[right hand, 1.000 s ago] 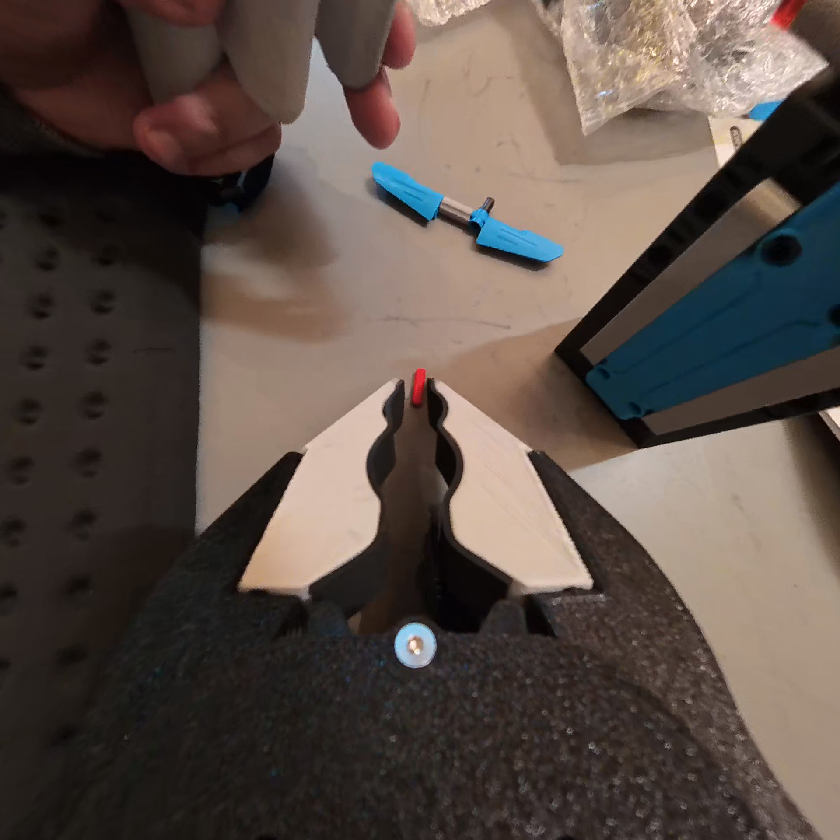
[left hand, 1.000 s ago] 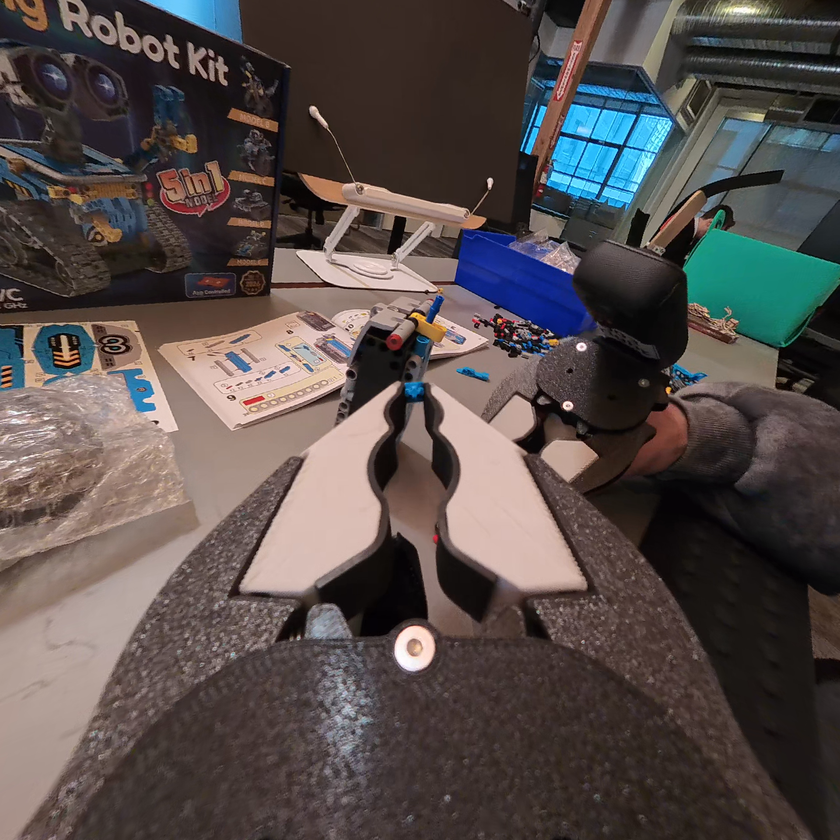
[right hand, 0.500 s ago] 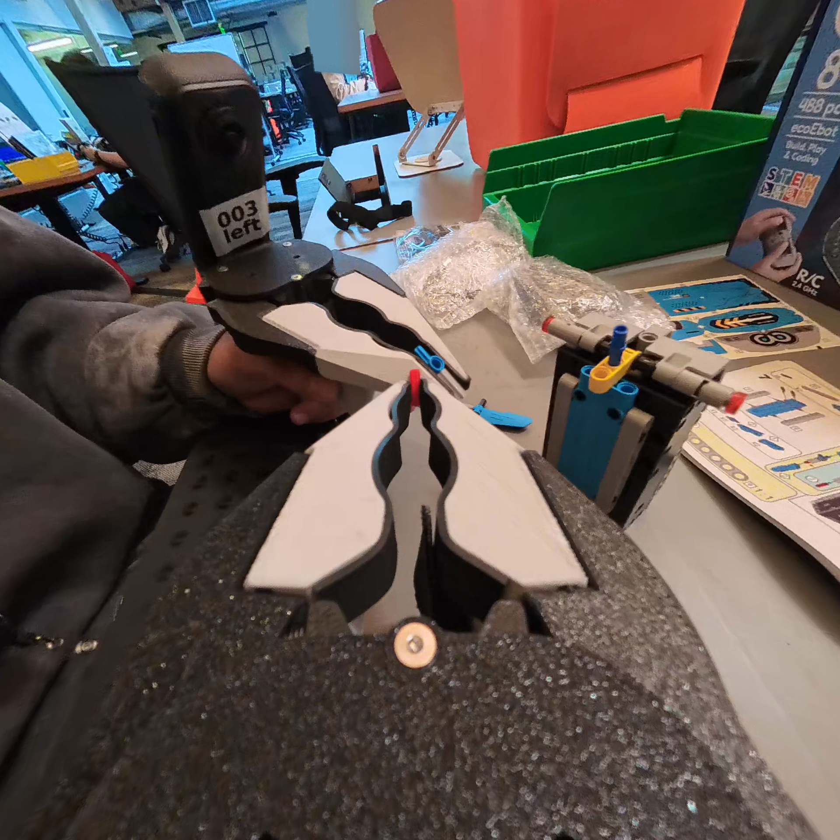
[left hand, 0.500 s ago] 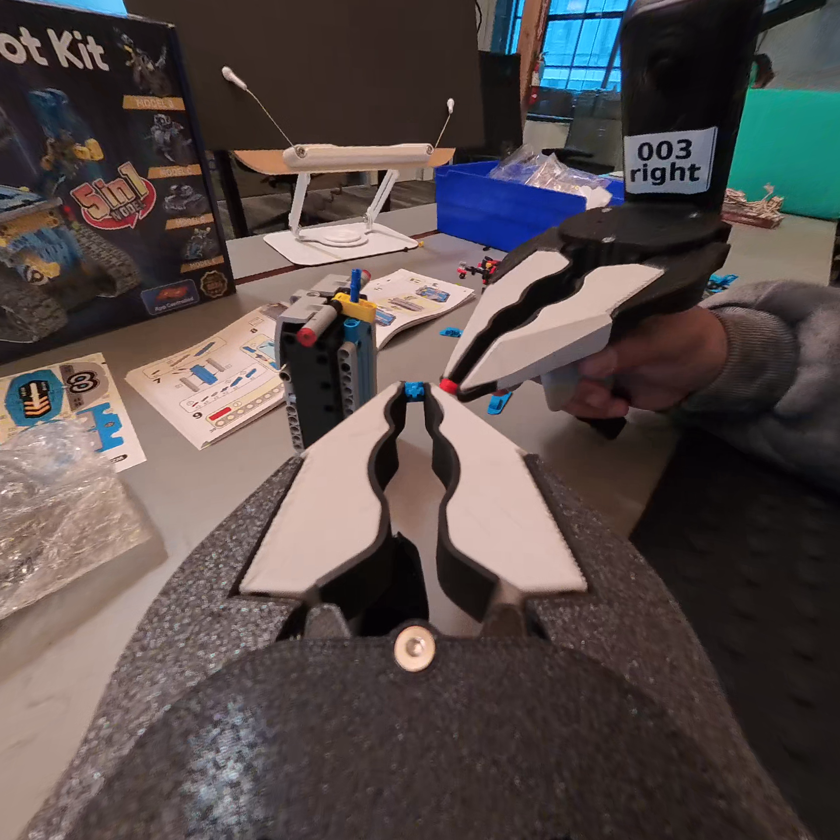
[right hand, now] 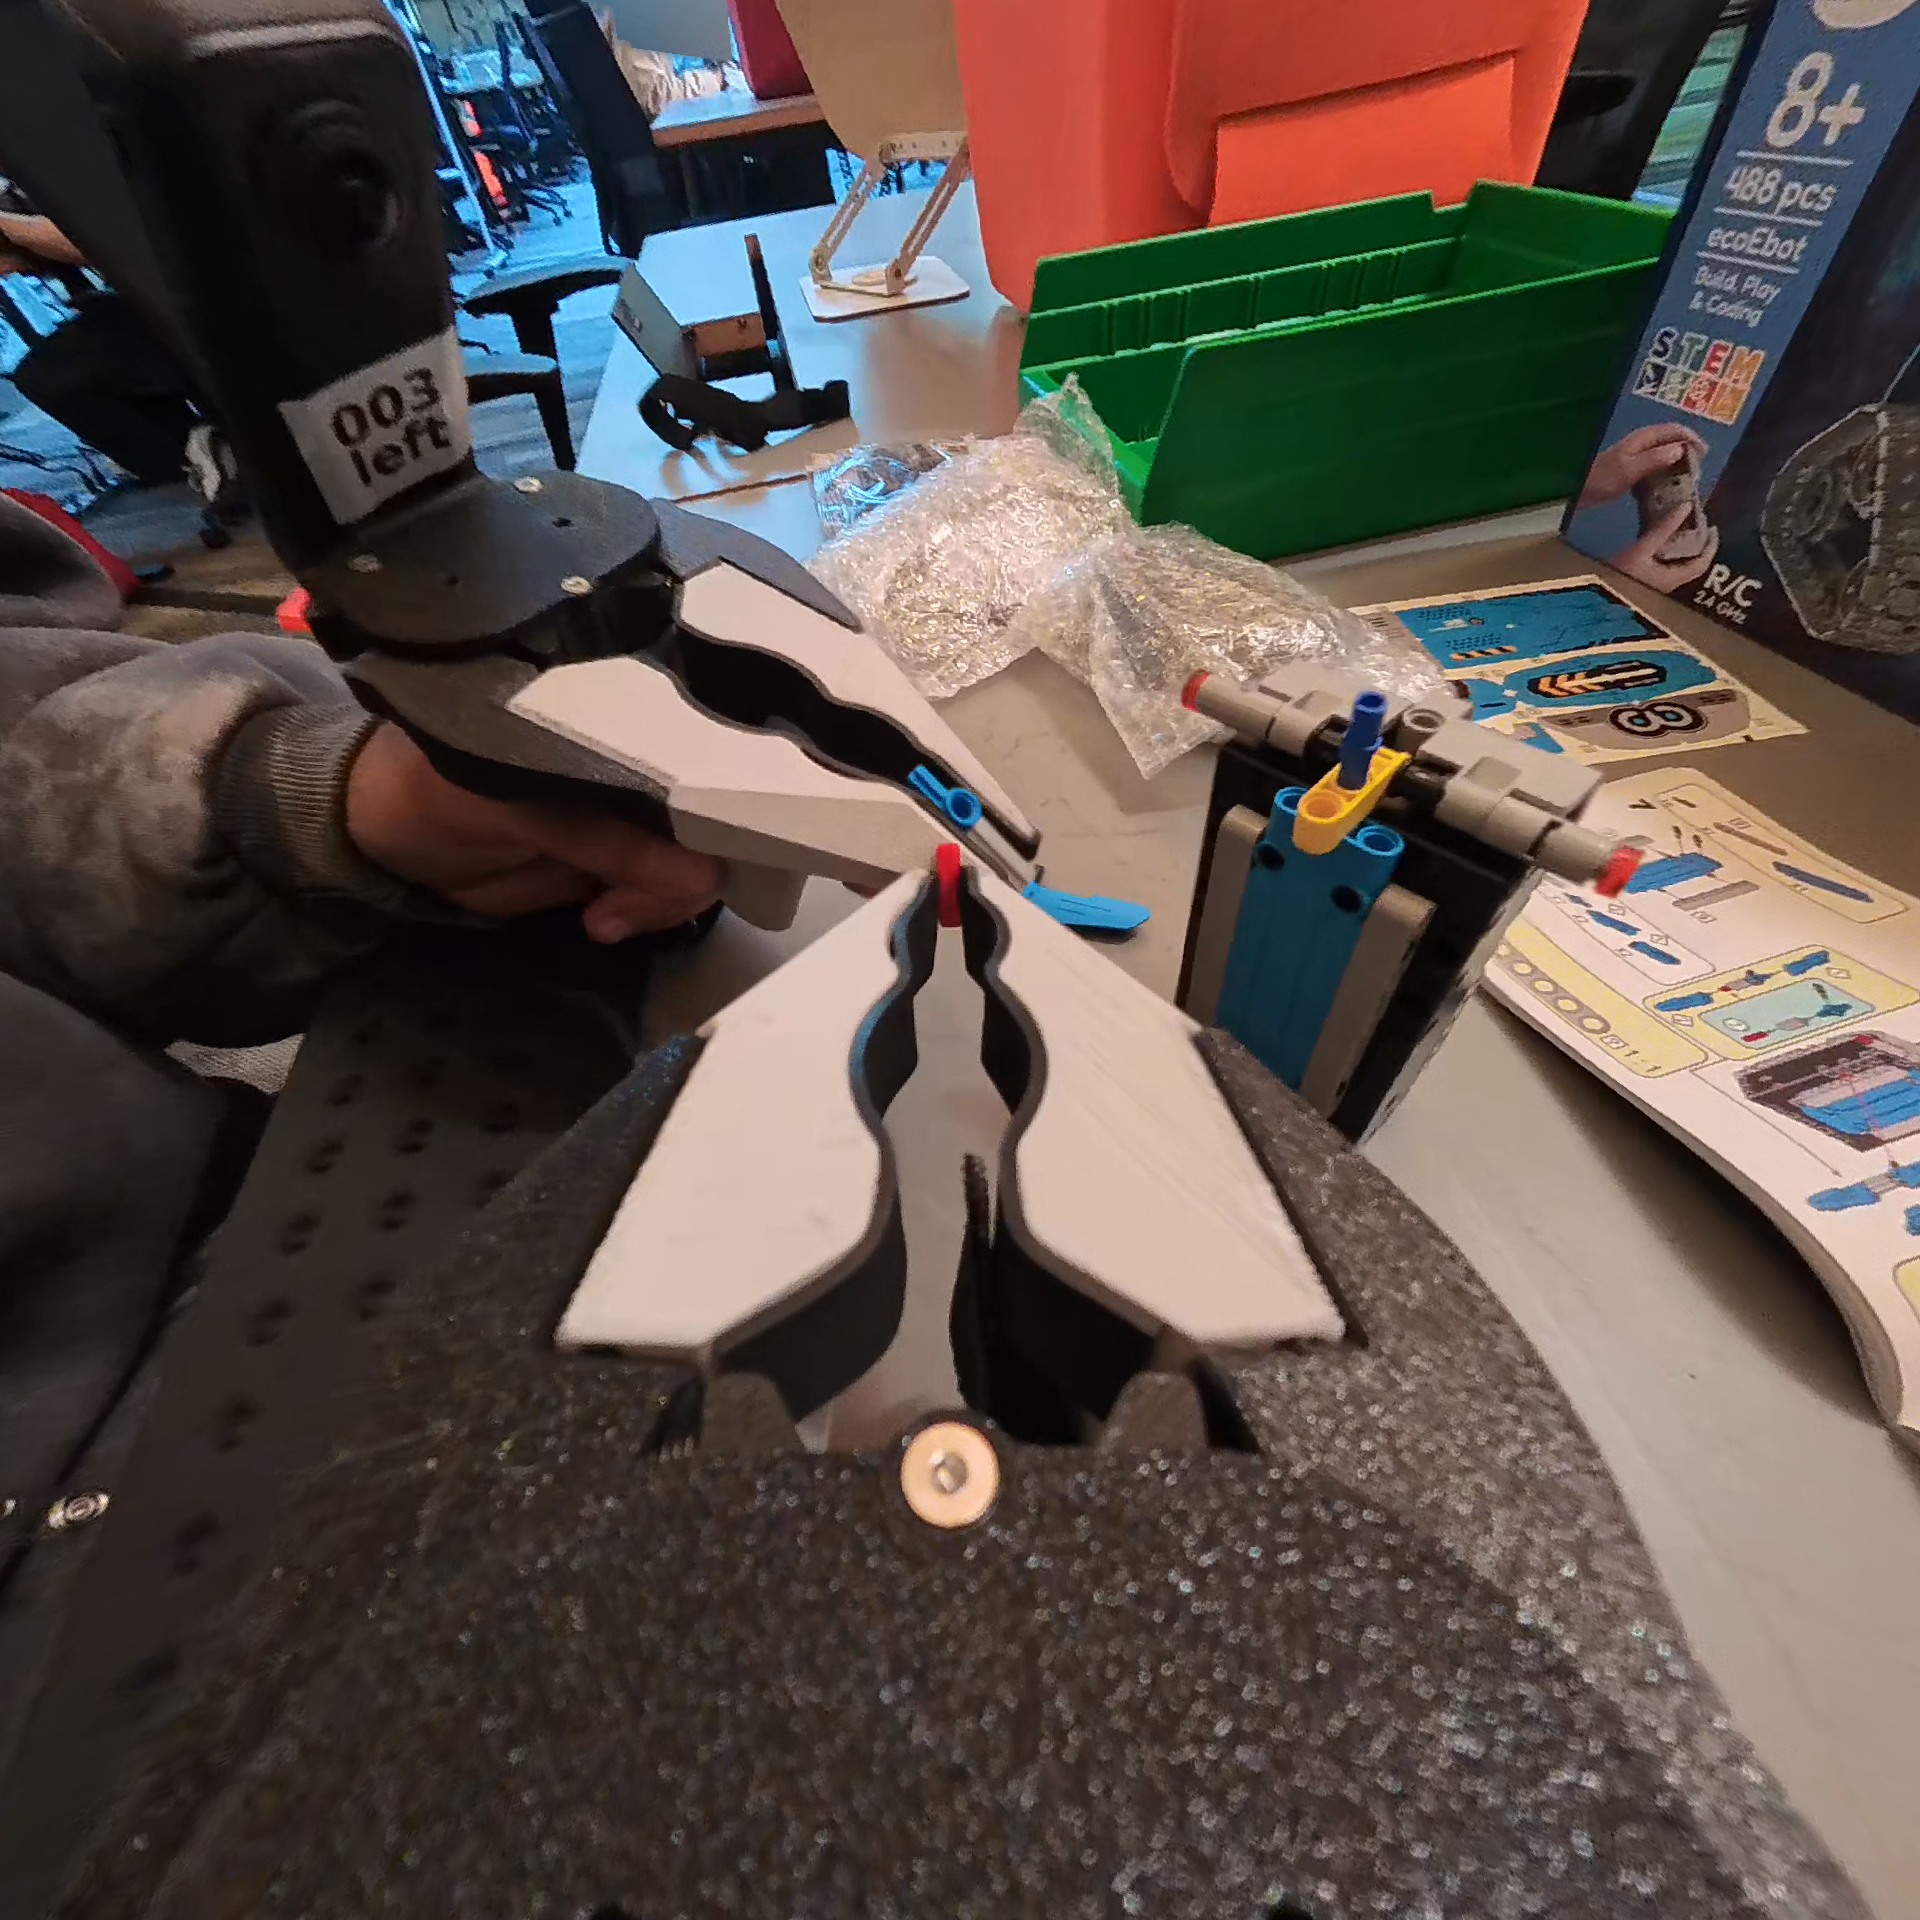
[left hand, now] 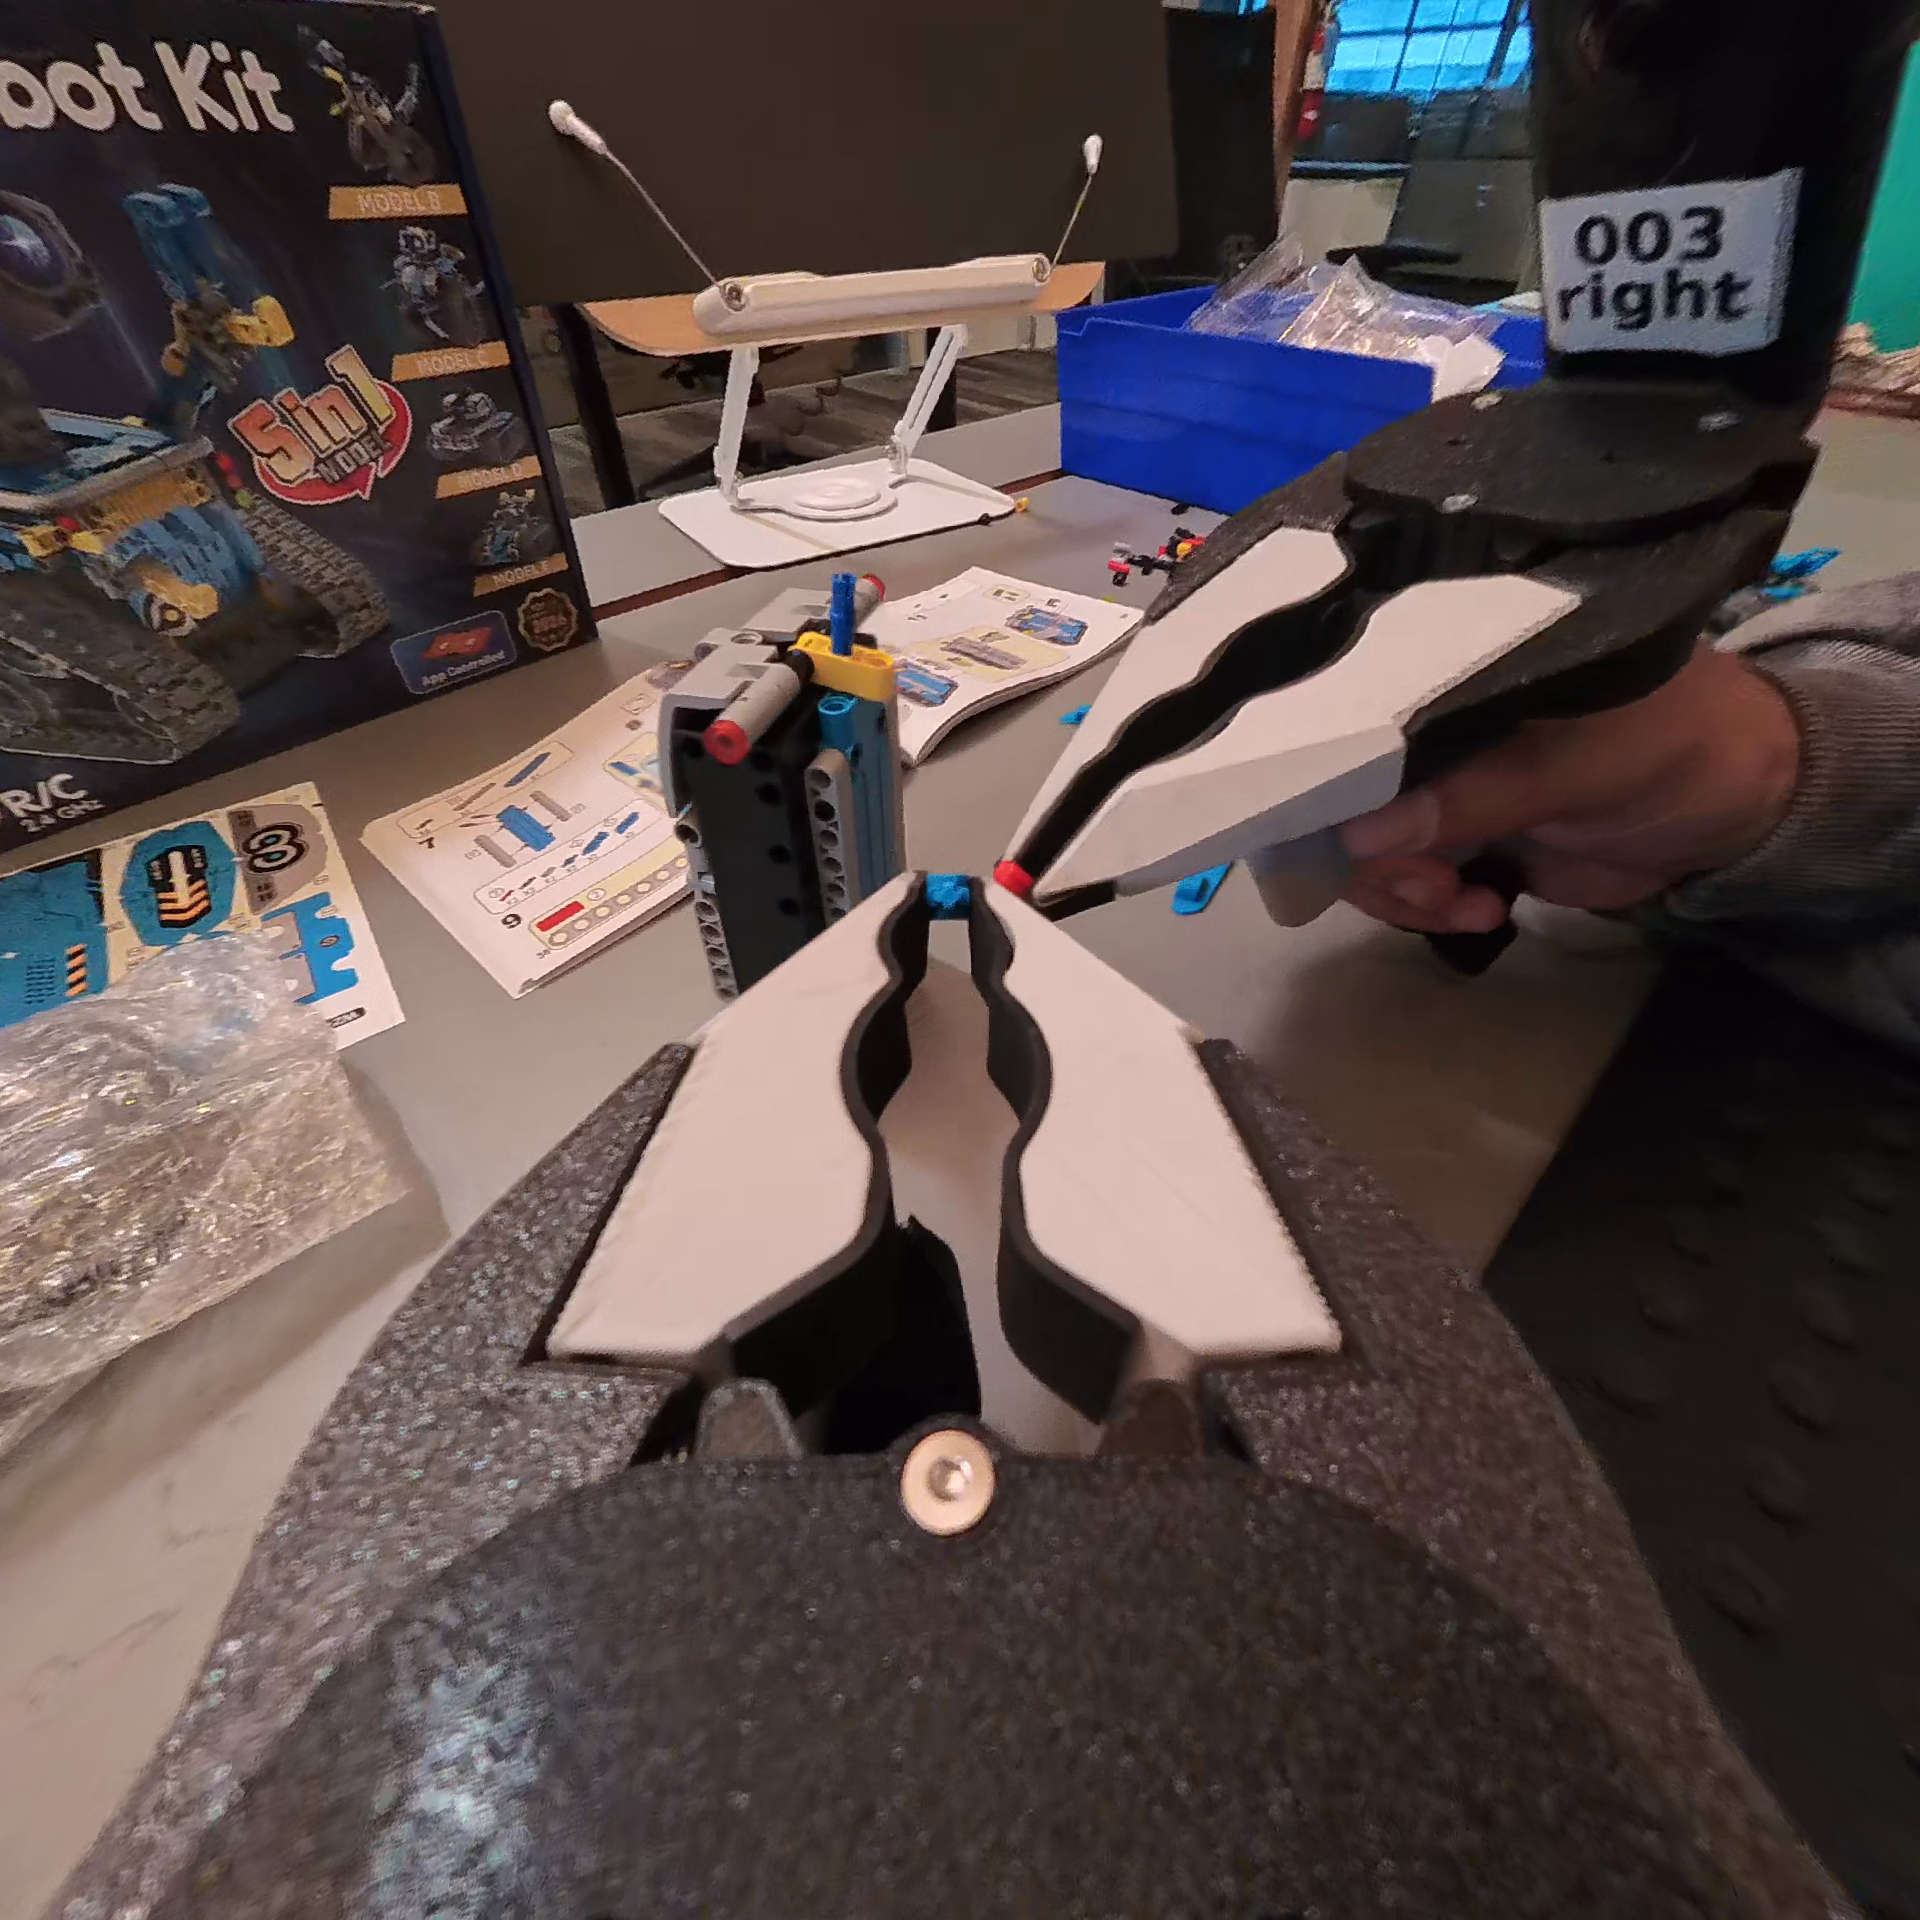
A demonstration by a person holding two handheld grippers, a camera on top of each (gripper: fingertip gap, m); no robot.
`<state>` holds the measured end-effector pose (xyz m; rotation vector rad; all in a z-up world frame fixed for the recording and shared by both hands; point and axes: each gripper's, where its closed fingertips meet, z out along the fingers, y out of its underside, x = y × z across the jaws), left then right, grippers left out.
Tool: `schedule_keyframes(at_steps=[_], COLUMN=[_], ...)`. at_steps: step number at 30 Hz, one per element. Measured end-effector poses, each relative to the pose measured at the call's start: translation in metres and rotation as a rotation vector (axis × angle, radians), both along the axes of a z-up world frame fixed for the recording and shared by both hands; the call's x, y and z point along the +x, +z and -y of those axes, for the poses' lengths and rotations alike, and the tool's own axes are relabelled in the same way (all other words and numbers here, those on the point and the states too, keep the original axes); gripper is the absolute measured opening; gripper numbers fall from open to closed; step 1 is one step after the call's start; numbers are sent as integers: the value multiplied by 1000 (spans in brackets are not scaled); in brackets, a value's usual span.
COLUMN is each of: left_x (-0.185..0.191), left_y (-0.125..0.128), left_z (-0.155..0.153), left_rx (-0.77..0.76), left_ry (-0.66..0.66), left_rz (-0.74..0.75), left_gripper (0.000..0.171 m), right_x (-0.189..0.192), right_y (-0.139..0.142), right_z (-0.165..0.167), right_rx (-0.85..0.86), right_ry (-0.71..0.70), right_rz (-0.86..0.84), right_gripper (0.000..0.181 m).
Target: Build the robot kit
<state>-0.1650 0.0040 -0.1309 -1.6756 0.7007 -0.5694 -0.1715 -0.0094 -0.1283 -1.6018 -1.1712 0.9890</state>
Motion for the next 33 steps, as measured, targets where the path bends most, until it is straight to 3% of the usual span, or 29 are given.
schedule_keyframes(at_steps=[6, 11, 28, 33], left_x=[-8, -8, -1, 0], left_y=[0, -1, -2, 5], left_z=[-5, -6, -1, 3], left_rx=[143, 224, 155, 153], left_ry=[130, 146, 60, 37], left_rz=[-203, -304, -194, -137], left_gripper=[6, 6, 6, 6], right_x=[-3, -3, -3, -3], right_y=[-3, -5, -13, -8], right_z=[-5, -5, 0, 3], right_rx=[25, -7, 0, -96], right_ry=[-94, -91, -62, -21], right_rz=[67, 65, 86, 4], right_gripper=[4, 4, 4, 4])
